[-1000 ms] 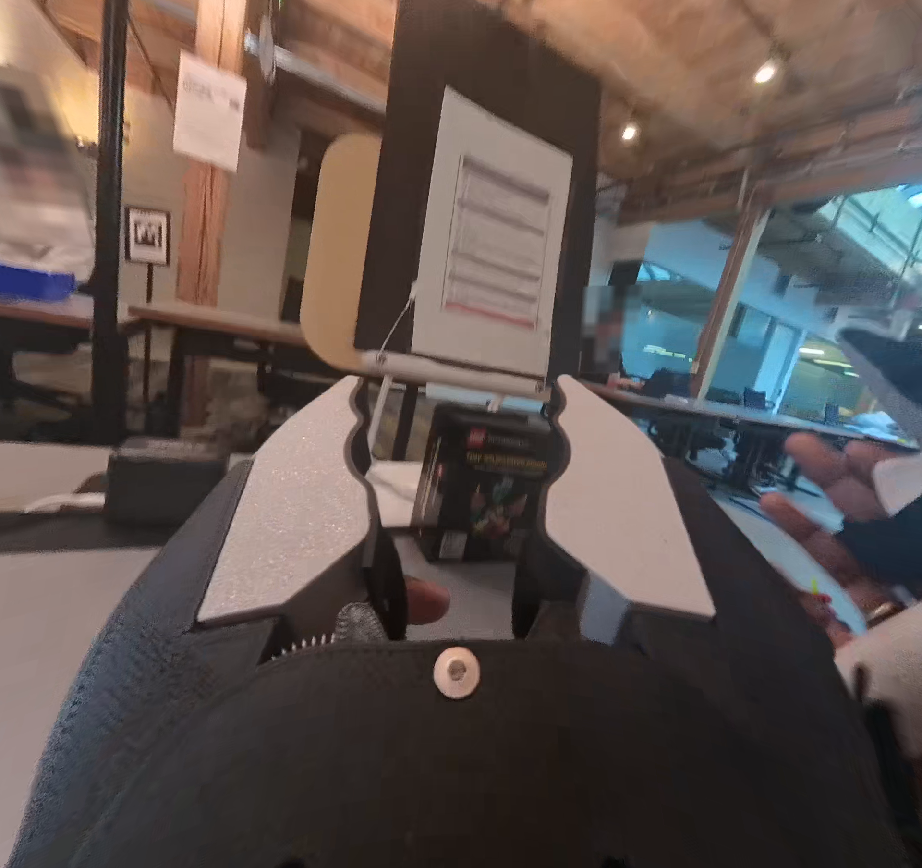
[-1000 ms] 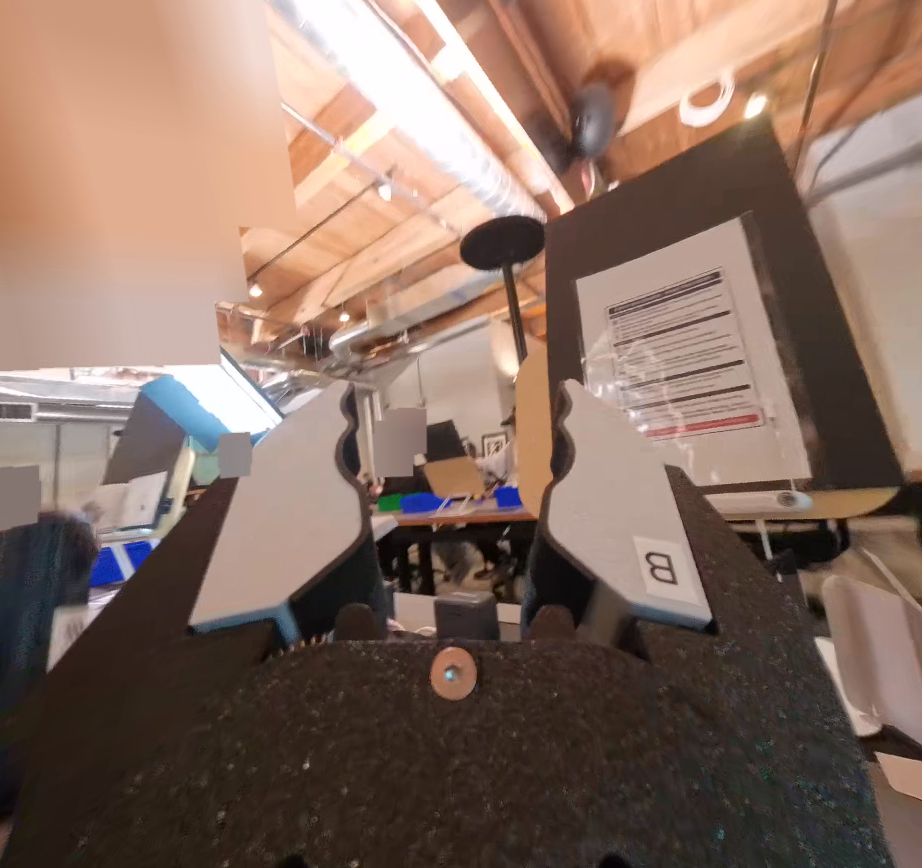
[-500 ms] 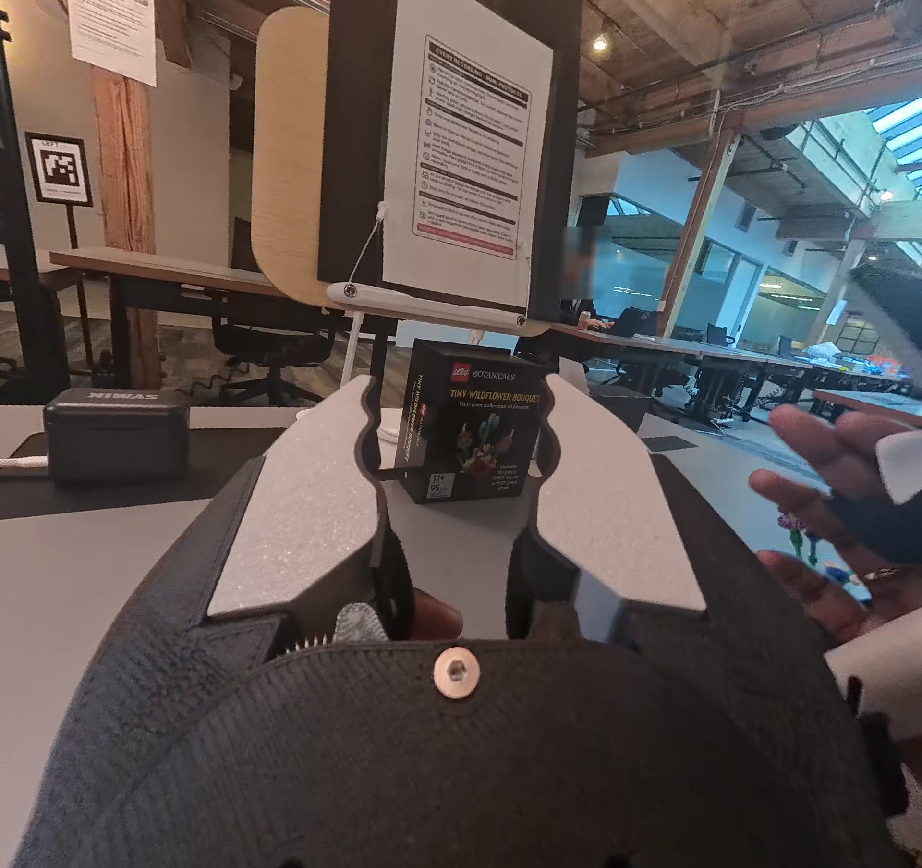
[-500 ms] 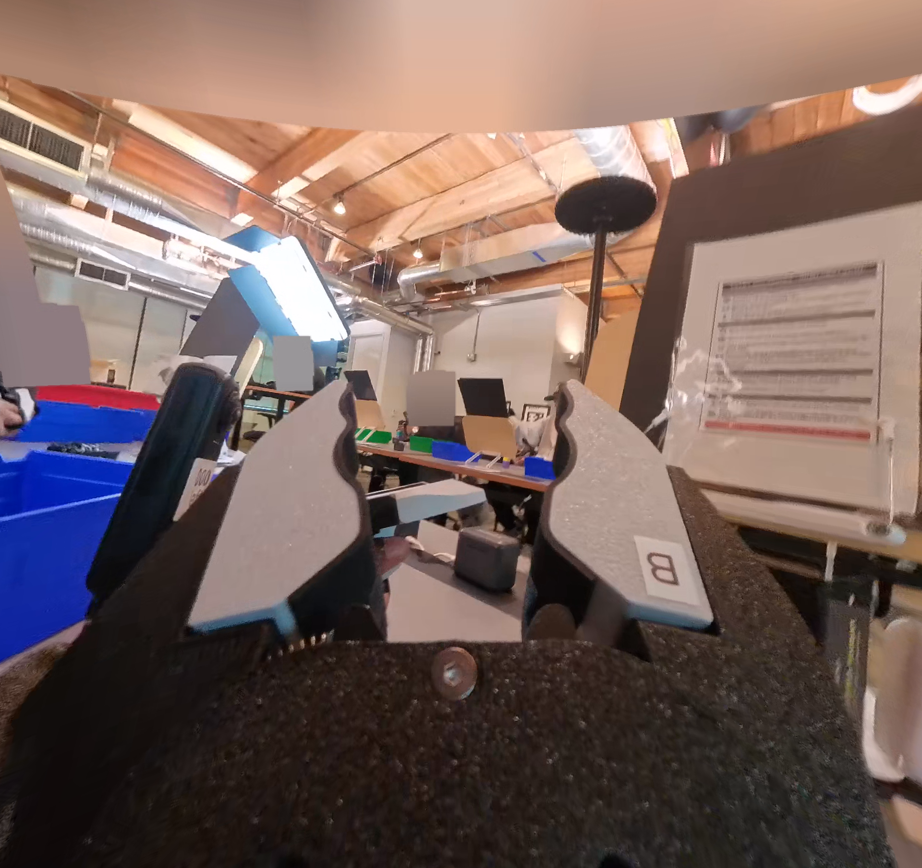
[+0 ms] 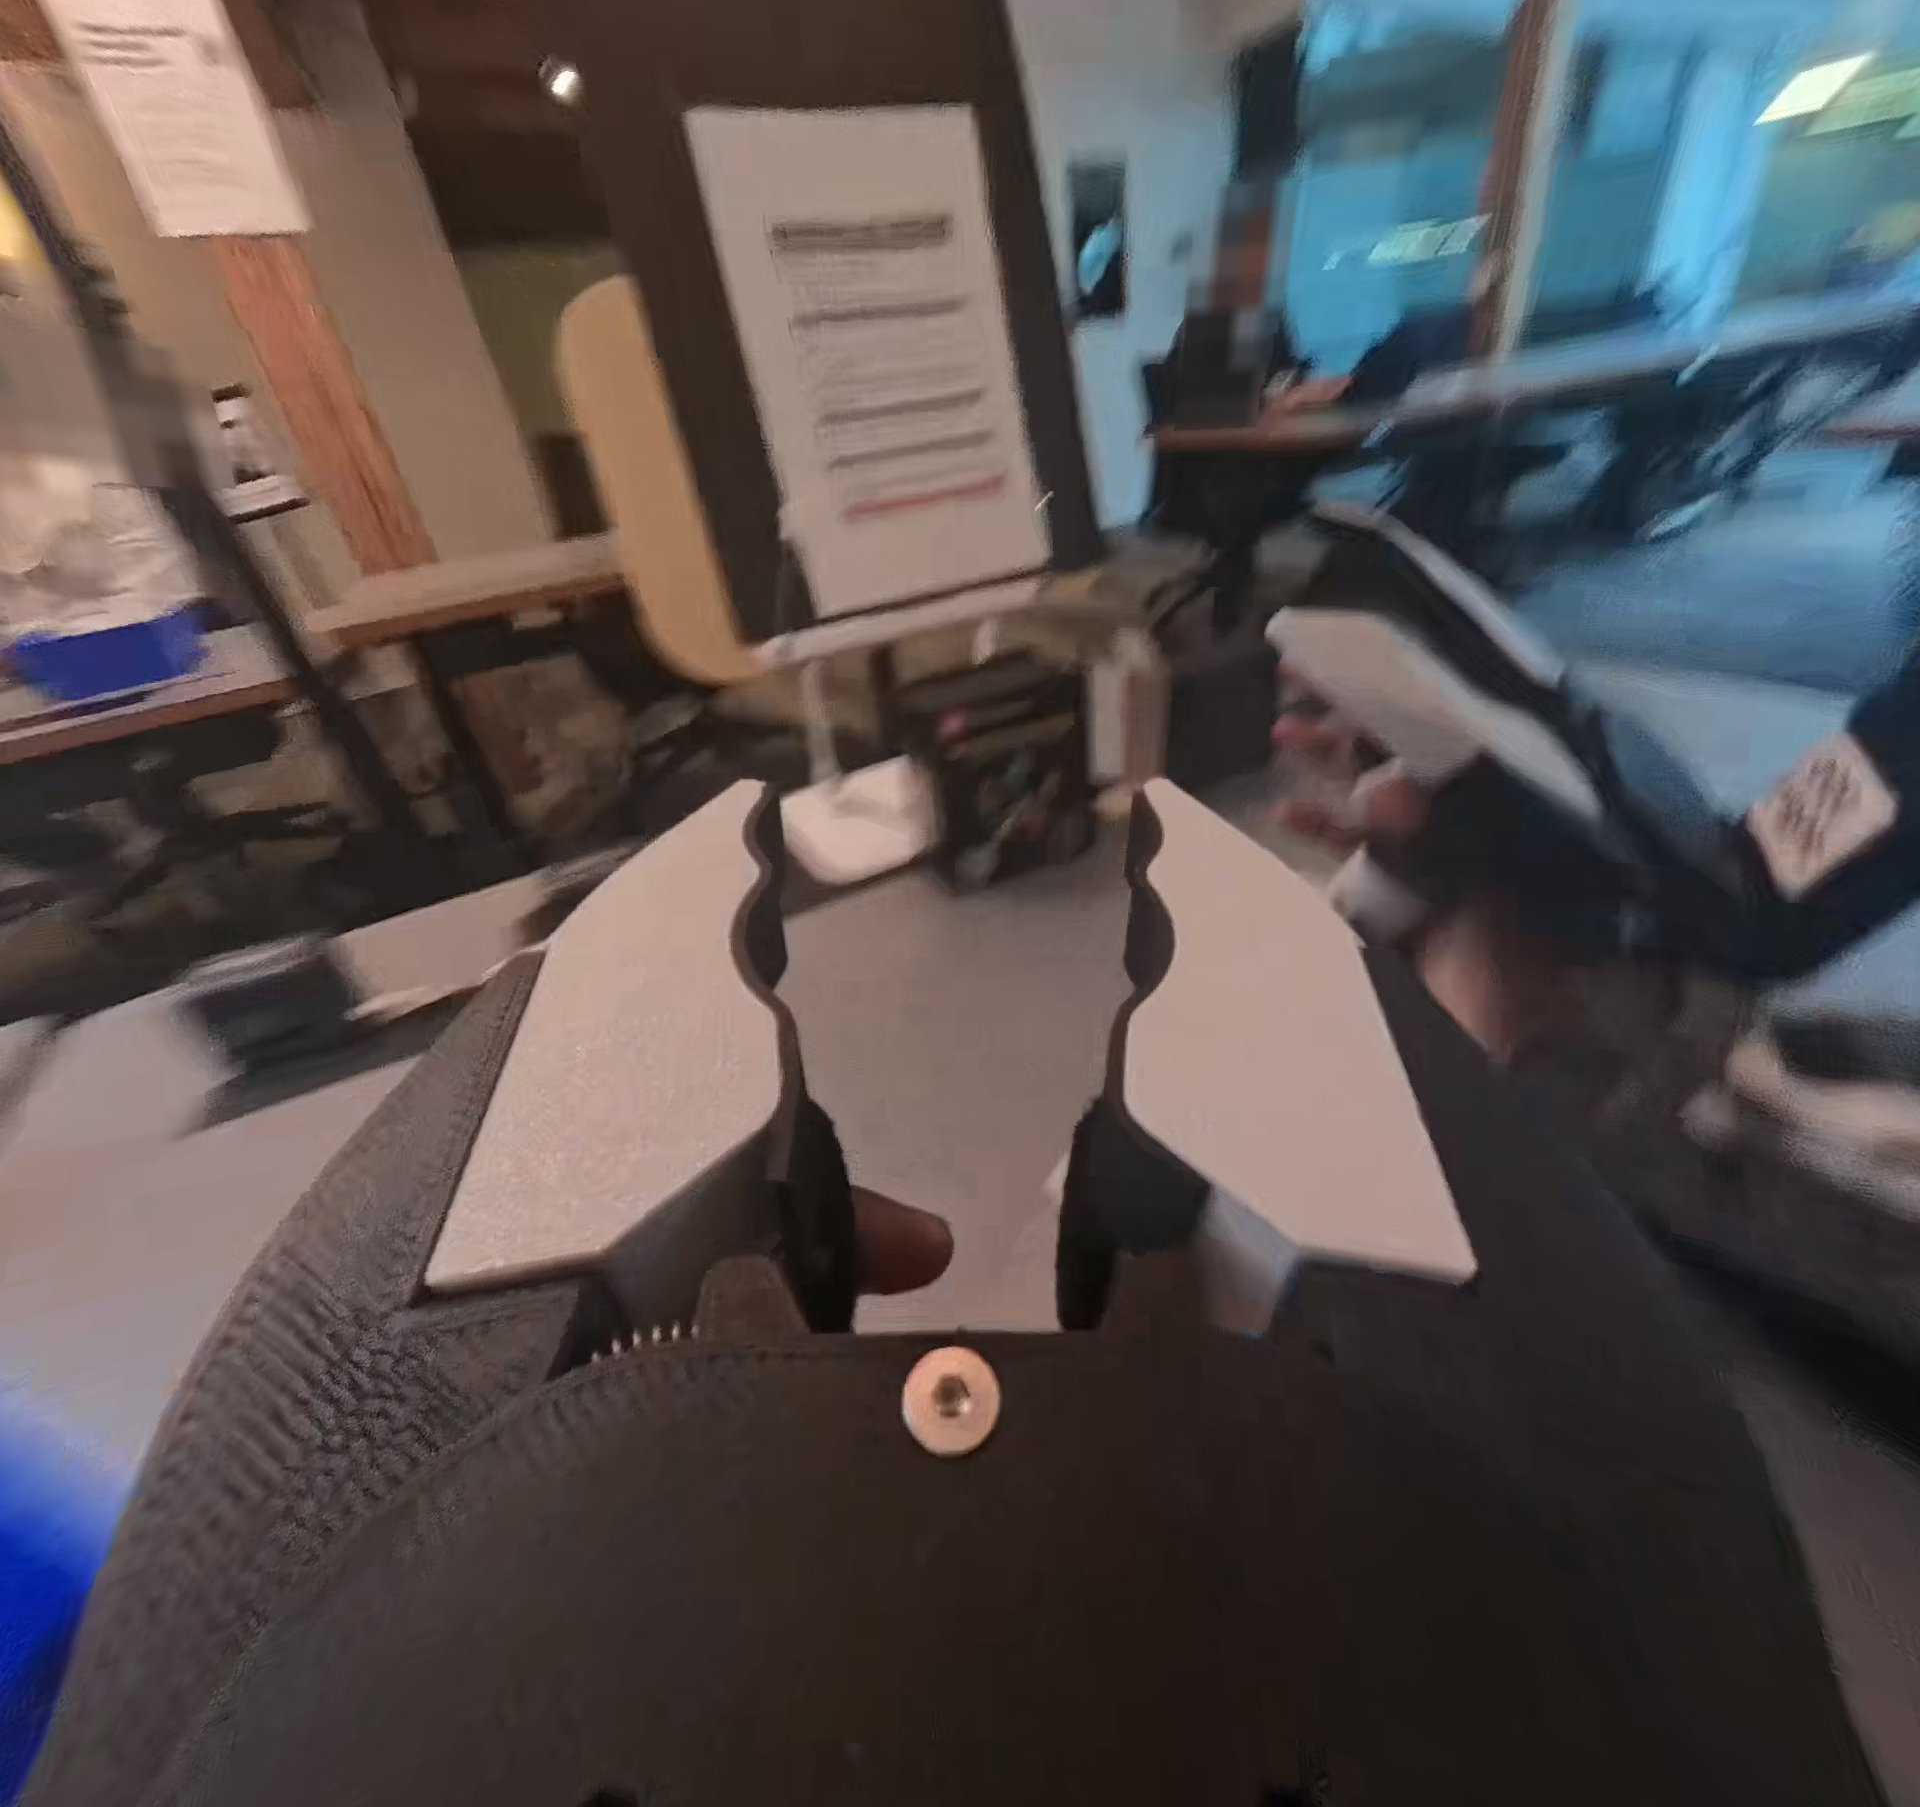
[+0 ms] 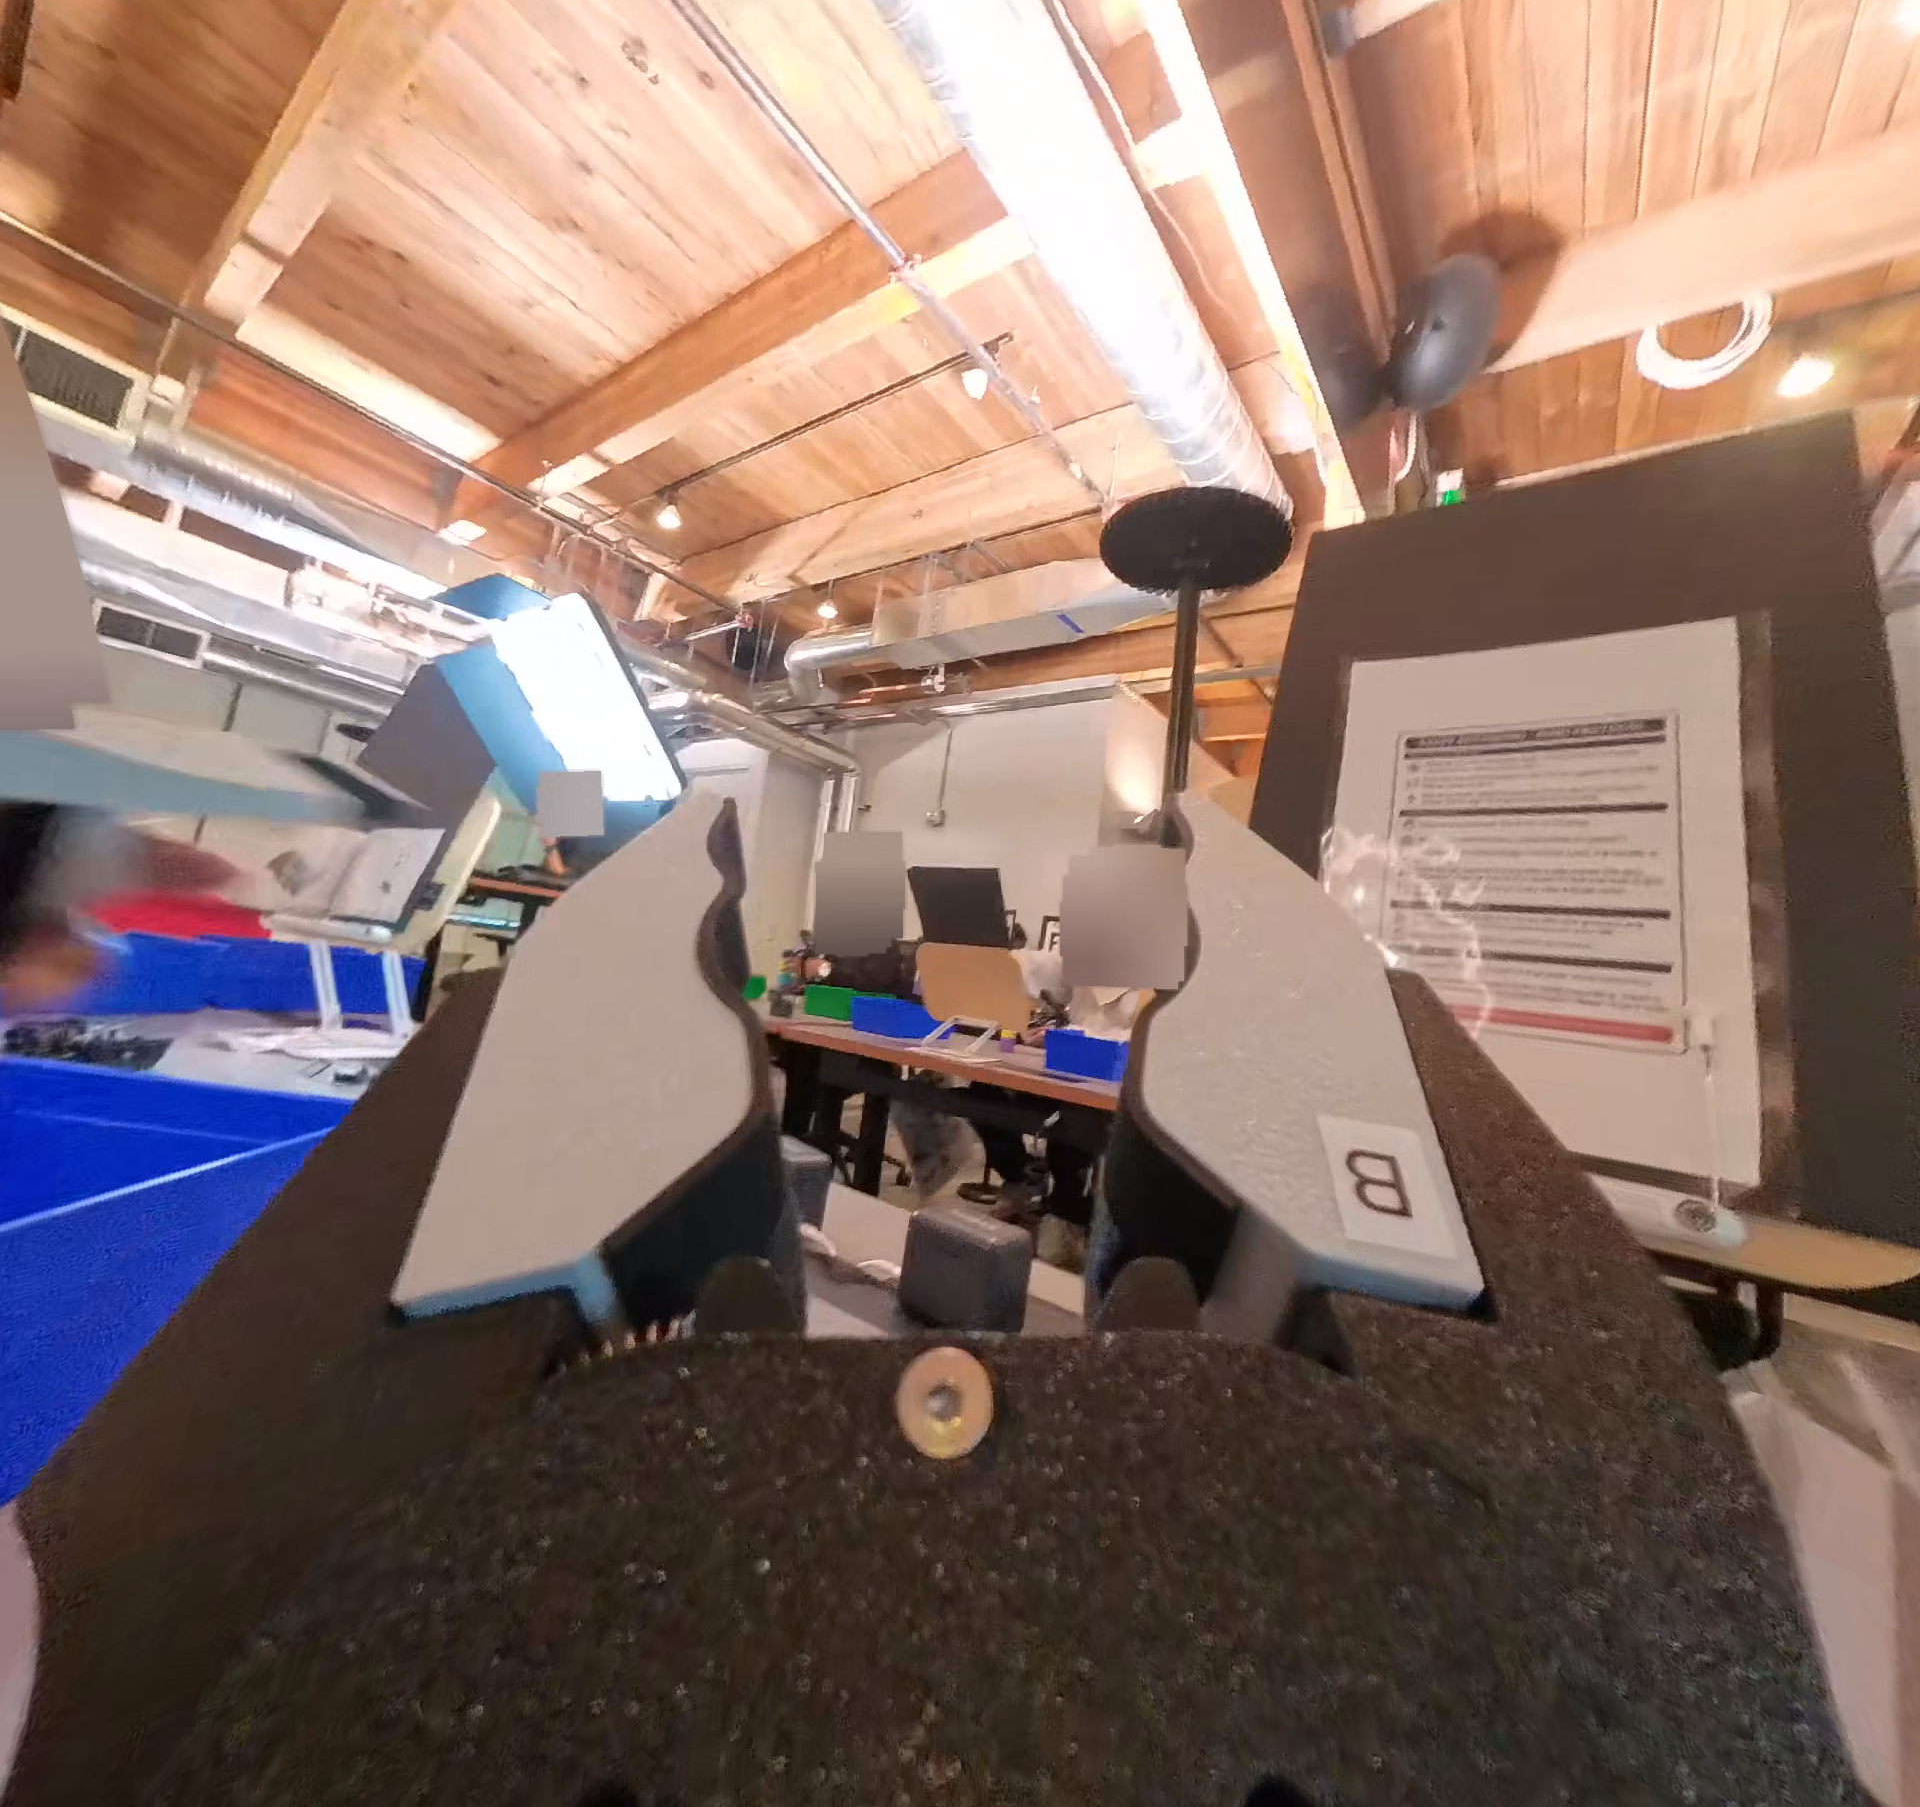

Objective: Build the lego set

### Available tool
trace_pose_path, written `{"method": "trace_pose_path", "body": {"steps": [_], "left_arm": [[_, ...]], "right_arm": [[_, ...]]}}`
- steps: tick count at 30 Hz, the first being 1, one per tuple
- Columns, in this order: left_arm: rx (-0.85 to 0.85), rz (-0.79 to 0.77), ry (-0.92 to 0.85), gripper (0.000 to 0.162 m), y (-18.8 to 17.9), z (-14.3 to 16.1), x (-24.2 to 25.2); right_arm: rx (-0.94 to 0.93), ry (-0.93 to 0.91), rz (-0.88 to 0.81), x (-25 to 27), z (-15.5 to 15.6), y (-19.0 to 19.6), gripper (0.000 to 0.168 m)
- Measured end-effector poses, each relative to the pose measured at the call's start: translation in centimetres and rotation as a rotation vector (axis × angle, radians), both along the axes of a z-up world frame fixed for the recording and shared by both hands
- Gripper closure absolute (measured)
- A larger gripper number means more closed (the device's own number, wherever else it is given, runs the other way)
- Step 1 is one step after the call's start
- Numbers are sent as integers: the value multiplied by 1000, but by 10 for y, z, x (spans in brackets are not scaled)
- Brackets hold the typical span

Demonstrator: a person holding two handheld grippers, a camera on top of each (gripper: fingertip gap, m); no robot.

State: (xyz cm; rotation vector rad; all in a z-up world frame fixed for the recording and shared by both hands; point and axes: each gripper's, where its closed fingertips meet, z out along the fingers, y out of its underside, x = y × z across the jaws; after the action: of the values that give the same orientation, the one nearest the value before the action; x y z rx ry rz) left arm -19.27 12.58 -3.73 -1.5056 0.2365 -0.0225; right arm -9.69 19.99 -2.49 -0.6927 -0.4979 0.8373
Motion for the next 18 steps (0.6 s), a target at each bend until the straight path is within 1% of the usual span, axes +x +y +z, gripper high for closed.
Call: {"method": "trace_pose_path", "body": {"steps": [1, 3, 4, 5, 6, 7, 8, 10, 11, 12, 13, 14, 15, 16, 17, 18], "left_arm": [[-44, 101, 67, 99, -31, 0, -25], [-175, 377, 180, 97, -98, -6, -95], [-265, 538, 194, 93, -135, -16, -137], [-349, 674, 171, 89, -172, -29, -175], [-428, 740, 117, 87, -203, -47, -202], [-483, 749, 37, 84, -225, -65, -218], [-482, 735, -20, 85, -239, -76, -227], [-330, 648, -85, 85, -241, -75, -234], [-283, 626, -169, 86, -240, -76, -236], [-305, 582, -248, 85, -238, -85, -235], [-365, 544, -305, 85, -236, -99, -232], [-420, 553, -336, 86, -236, -113, -235], [-463, 558, -348, 90, -235, -124, -235], [-499, 548, -359, 97, -234, -132, -233], [-490, 535, -390, 115, -232, -131, -231], [-492, 486, -405, 127, -229, -130, -222]], "right_arm": [[2, -24, 8, -4, -3, -1, 93], [12, -111, 42, -19, -11, -5, 93], [10, -165, 82, -30, -16, -10, 93], [0, -222, 140, -42, -22, -17, 92], [-28, -282, 211, -55, -28, -25, 90], [-85, -348, 302, -69, -36, -36, 89], [-173, -420, 415, -83, -45, -52, 89], [-348, -586, 654, -113, -65, -94, 90], [-419, -705, 730, -129, -81, -114, 94], [-478, -838, 781, -143, -101, -133, 89], [-523, -967, 813, -155, -122, -148, 86], [-553, -1071, 831, -166, -140, -160, 85], [-577, -1137, 826, -176, -155, -167, 87], [-587, -1180, 827, -186, -167, -172, 87], [-592, -1208, 828, -195, -175, -177, 90], [-593, -1238, 822, -201, -182, -180, 97]]}}
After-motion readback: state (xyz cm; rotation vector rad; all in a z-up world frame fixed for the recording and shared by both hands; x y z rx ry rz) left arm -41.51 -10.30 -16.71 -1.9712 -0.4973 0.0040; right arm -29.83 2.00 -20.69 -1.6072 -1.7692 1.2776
